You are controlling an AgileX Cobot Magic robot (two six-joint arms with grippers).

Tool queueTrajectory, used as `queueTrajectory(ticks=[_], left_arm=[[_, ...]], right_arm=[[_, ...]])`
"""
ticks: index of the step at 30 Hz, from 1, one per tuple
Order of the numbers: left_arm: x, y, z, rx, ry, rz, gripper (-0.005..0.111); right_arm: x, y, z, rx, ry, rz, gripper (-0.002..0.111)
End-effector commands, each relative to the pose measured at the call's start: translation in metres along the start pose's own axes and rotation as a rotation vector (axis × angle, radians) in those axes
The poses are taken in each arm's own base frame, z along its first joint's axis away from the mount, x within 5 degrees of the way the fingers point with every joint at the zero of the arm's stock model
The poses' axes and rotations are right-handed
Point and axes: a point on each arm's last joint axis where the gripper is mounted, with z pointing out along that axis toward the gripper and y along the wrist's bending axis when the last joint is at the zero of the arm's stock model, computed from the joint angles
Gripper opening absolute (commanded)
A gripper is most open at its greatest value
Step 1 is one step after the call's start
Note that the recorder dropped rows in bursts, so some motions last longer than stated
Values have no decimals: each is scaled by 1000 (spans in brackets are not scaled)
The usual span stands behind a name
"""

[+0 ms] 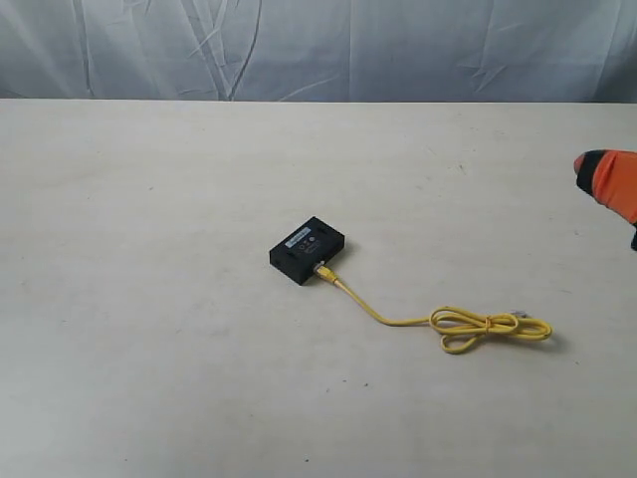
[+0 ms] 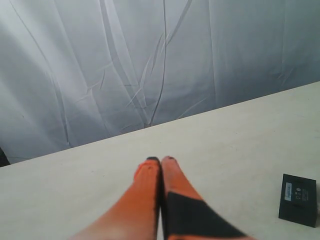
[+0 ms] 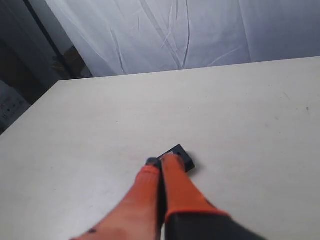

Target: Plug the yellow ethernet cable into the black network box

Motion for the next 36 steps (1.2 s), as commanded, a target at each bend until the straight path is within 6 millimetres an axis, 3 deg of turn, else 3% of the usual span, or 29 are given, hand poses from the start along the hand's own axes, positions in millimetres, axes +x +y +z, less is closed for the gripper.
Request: queueTrajectory(ticks=[1, 8, 14, 21, 28, 36], left_arm=[[0, 0, -1, -6, -9, -4, 0], [0, 0, -1, -6, -9, -4, 0], [0, 0, -1, -6, -9, -4, 0], [0, 0, -1, -6, -9, -4, 0], [0, 0, -1, -8, -11, -4, 0], [0, 1, -1, -9, -12, -4, 0]], right_arm=[[7, -10, -2, 76, 6, -124, 0], [48, -44, -20, 299, -165, -102, 0], [89, -58, -30, 398, -247, -77, 0], [105, -62, -29, 399, -252, -83, 0], [118, -69, -27, 458, -190, -219, 0], [122, -70, -29, 479, -166, -264, 0]])
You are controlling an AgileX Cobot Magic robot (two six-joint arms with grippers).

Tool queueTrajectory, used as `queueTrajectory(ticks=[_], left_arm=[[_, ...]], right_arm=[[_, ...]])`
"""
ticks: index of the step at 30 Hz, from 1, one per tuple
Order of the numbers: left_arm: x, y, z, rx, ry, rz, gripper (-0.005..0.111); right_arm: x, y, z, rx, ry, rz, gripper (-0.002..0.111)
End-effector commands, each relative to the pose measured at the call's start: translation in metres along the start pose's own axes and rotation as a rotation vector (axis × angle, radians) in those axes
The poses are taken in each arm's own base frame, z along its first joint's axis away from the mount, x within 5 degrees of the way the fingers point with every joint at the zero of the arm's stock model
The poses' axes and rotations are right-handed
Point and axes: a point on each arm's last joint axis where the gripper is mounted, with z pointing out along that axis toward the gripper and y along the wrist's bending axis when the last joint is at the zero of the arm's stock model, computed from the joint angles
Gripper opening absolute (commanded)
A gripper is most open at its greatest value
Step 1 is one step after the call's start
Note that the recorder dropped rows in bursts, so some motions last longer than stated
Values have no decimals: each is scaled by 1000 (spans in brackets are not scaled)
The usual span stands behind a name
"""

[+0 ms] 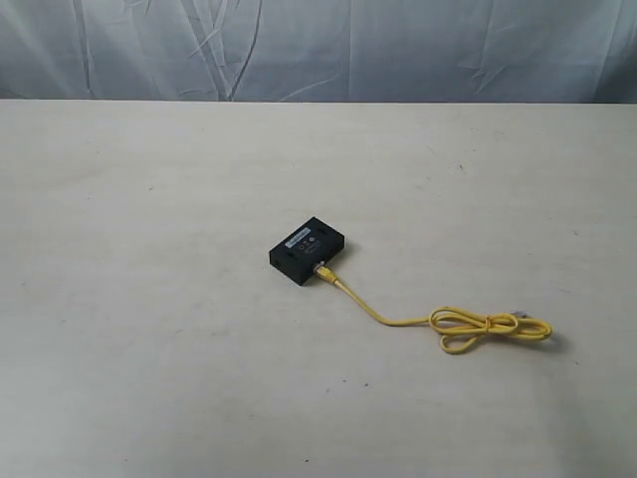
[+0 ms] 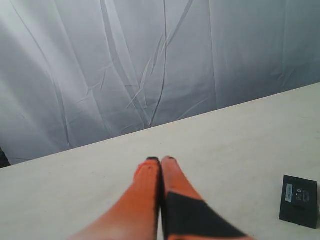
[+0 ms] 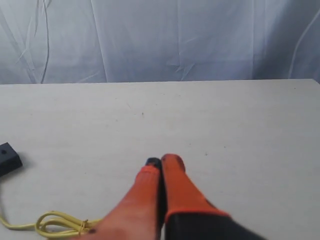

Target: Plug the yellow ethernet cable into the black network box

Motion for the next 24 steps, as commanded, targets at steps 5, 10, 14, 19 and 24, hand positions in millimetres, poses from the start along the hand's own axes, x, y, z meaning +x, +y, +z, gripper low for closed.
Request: queueTrajectory(ticks=[5, 10, 14, 19, 24], left_arm=[[1, 0, -1, -5, -7, -4, 0], [1, 0, -1, -5, -7, -4, 0], [1, 0, -1, -5, -7, -4, 0], [1, 0, -1, -5, -7, -4, 0], [1, 0, -1, -5, -7, -4, 0]], right_arm=[[9, -2, -1, 18, 80, -54, 0], [9, -2, -1, 18, 80, -54, 0], [8, -2, 0, 17, 80, -50, 0], [8, -1, 0, 11, 79, -33, 0], [8, -1, 0, 10, 79, -29, 0]])
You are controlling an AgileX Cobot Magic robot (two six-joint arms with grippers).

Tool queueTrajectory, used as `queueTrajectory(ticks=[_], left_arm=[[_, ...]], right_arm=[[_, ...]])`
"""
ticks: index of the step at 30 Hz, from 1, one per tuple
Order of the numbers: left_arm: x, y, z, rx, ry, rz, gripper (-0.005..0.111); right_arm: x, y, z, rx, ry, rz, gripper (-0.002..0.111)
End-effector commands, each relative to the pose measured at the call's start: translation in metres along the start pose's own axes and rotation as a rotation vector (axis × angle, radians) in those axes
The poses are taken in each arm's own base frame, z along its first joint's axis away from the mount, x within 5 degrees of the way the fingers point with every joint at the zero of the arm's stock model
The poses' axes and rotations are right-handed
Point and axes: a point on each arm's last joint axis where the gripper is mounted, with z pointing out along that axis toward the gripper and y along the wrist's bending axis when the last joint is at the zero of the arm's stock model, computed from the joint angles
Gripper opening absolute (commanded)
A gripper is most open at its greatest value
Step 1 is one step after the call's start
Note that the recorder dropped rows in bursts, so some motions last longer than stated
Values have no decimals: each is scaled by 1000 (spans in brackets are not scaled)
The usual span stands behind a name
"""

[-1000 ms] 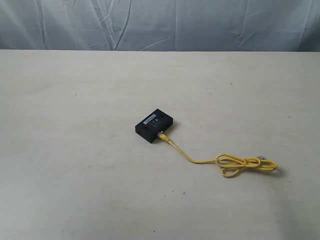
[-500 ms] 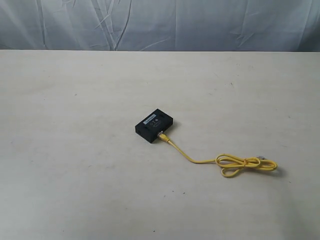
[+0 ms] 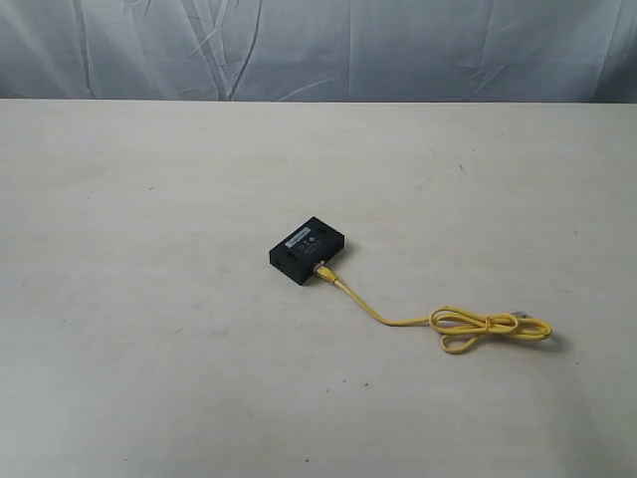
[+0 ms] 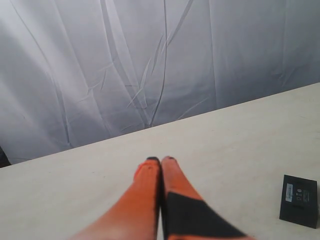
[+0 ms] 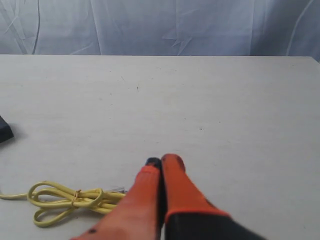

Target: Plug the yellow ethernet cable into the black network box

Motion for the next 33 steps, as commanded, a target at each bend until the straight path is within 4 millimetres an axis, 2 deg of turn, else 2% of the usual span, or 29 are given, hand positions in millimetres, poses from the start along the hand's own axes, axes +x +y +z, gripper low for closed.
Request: queueTrajectory(ticks=[1, 33], left_arm=[[1, 0, -1, -3, -5, -4, 0], [1, 0, -1, -1, -2, -2, 0]], right_arm=[[0, 0, 0, 2, -10, 4, 0], [0, 1, 0, -5, -12, 22, 0]])
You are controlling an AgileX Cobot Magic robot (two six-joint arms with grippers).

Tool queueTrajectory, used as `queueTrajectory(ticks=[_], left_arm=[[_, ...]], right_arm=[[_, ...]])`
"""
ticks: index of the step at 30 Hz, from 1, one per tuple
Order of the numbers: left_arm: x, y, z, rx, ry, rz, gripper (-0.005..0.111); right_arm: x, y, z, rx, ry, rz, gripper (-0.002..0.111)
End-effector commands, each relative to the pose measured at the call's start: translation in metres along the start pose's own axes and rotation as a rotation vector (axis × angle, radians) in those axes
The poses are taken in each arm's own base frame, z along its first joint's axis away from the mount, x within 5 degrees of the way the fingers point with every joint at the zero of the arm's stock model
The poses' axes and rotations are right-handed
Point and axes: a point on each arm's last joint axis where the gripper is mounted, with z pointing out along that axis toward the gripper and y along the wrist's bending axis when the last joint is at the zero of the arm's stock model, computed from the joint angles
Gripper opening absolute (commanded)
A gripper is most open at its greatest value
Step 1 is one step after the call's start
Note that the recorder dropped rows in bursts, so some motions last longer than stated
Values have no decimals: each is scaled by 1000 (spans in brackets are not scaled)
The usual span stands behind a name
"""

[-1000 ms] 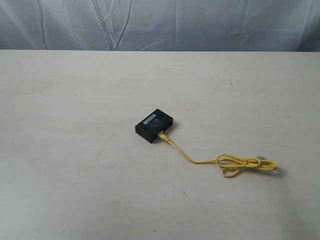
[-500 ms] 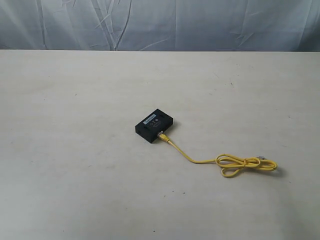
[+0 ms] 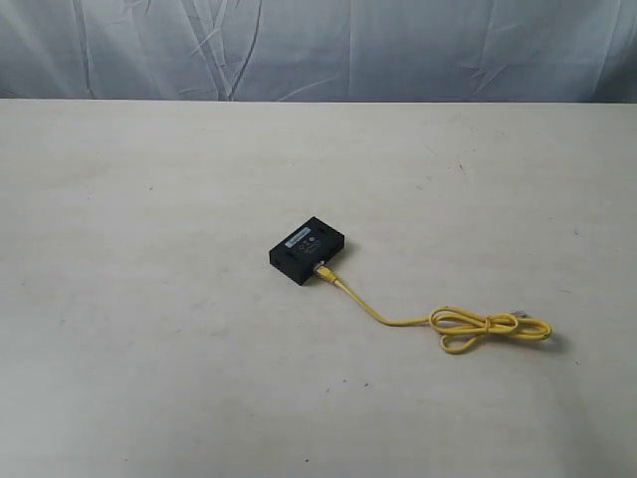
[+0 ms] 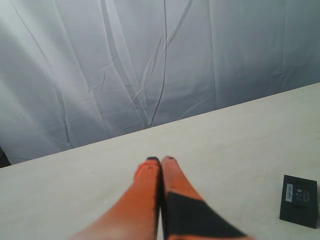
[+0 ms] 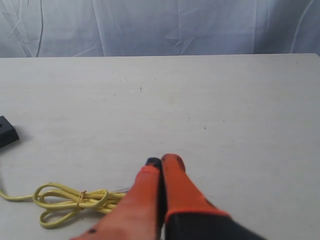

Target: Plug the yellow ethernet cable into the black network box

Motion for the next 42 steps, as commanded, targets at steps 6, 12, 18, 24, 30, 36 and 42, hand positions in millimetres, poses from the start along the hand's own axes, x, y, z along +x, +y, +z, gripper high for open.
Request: queueTrajectory(ticks=[6, 12, 18, 24, 30, 36, 42], left_arm=[[4, 0, -13, -30, -42, 31, 0], [43, -5, -30, -78, -55, 69, 0], [82, -11, -39, -95, -80, 122, 0], [105, -14, -37, -94, -45, 150, 0], [121, -19, -34, -43, 52, 159, 0], [121, -19, -34, -43, 52, 162, 0], [121, -18, -34, -48, 53, 108, 0]], right_arm=[[0, 0, 0, 4, -12, 0, 0], [0, 0, 0, 4, -12, 0, 0], [0, 0, 0, 4, -12, 0, 0], [0, 0, 0, 4, -12, 0, 0], [0, 0, 0, 5, -12, -4, 0], [0, 0, 0, 5, -12, -4, 0], [0, 0, 0, 5, -12, -4, 0]])
